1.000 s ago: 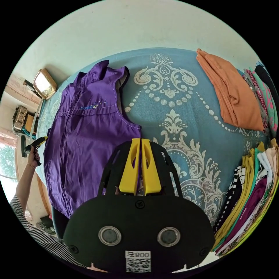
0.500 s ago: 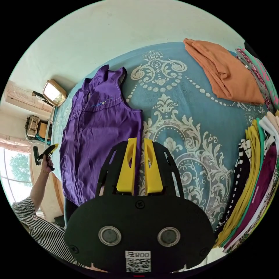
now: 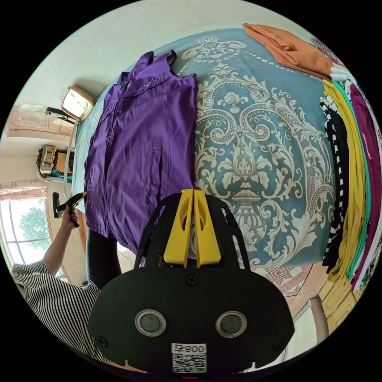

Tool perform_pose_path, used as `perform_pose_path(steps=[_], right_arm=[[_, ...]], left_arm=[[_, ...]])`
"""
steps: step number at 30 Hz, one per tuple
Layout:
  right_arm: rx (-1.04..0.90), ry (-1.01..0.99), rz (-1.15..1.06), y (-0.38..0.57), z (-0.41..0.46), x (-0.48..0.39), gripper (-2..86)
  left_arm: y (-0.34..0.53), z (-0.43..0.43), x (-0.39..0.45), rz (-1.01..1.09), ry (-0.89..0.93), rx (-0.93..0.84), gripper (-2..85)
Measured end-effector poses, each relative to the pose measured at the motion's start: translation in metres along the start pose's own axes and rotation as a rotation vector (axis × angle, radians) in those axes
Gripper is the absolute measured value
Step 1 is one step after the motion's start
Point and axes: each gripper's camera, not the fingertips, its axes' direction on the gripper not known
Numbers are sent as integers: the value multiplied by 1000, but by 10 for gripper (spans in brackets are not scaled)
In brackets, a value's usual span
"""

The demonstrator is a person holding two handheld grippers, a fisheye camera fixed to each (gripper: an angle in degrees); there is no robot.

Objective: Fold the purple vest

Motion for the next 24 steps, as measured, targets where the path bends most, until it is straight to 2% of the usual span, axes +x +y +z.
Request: perform_pose_path(steps=[3,9,17,24], right_arm=[[10,16,3,7,-3,5,8],[17,-54,55,33,3,16,23],[6,-192,133,140,-1,41,79],[-4,-339,221,203,23,56,89]], left_arm=[[11,-1,-2,10,-24,-6,17],[55,-11,-21,-67,56,3,45],[161,-29,-64,-162,186,-14,90],[203,-11,-84,-215,318,-51,115]])
